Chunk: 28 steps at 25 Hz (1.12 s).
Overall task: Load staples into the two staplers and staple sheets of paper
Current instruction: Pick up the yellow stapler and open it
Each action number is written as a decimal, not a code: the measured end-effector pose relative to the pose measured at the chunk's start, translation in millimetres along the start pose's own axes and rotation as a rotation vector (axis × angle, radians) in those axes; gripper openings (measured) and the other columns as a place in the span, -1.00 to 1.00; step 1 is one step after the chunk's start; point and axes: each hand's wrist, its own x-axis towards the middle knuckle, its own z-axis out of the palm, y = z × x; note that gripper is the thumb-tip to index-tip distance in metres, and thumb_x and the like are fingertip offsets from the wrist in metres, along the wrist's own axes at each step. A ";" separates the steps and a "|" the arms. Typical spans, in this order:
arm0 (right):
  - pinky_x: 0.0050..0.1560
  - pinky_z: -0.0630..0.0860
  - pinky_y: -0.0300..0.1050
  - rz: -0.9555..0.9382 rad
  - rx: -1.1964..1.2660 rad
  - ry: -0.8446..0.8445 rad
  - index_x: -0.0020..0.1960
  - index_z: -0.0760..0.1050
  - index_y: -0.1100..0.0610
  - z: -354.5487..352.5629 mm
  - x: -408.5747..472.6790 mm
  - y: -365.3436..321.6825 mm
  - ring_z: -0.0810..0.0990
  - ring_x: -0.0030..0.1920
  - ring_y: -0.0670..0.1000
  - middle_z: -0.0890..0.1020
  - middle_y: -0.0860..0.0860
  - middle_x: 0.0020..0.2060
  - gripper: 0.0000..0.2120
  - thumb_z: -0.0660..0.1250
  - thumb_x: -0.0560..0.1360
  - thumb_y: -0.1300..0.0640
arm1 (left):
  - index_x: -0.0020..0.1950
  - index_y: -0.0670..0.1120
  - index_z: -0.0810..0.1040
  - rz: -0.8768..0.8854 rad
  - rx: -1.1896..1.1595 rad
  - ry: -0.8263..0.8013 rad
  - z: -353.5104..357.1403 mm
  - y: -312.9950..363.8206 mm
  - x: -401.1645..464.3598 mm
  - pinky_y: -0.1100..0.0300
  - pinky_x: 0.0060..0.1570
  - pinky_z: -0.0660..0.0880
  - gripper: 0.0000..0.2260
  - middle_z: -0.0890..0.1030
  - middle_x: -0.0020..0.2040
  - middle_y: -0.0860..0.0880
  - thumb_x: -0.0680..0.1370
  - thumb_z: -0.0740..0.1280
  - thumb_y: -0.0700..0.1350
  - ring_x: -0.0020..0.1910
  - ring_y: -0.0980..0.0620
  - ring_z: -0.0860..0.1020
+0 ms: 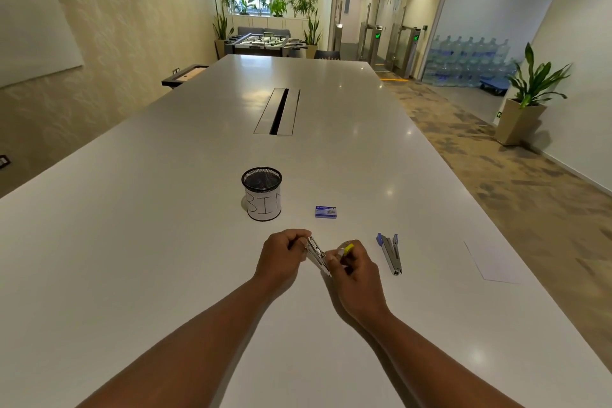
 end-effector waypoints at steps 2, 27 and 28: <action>-0.26 0.50 -0.16 0.010 -0.007 0.047 -0.14 0.45 0.03 -3.2 -1.3 -3.1 0.59 -0.29 -0.03 0.65 -0.05 -0.26 -0.83 0.43 0.53 0.18 | 0.04 0.04 0.71 -0.025 0.001 0.060 2.3 1.7 1.4 0.13 -0.08 0.64 -0.78 0.72 -0.13 0.01 0.62 0.32 -0.23 -0.15 -0.02 0.66; -0.23 0.48 -0.17 -0.007 -0.527 -0.173 0.21 0.37 -0.14 -3.1 0.3 5.3 0.55 -0.29 -0.07 0.53 -0.13 -0.35 -0.72 0.22 0.51 -0.06 | 0.05 0.15 0.60 0.214 0.519 -0.020 18.7 7.5 -4.0 0.18 -0.16 0.58 -0.77 0.69 -0.13 0.11 0.52 0.30 0.22 -0.03 0.17 0.65; -0.20 0.48 -0.20 0.007 -0.554 -0.199 0.34 0.32 -0.14 -3.2 2.8 4.6 0.57 -0.25 -0.09 0.56 -0.15 -0.30 -0.60 0.22 0.51 -0.08 | 0.16 0.17 0.60 0.220 0.541 -0.033 18.4 6.7 -4.4 0.13 0.02 0.61 -0.73 0.71 0.02 0.09 0.53 0.31 0.22 0.10 0.15 0.64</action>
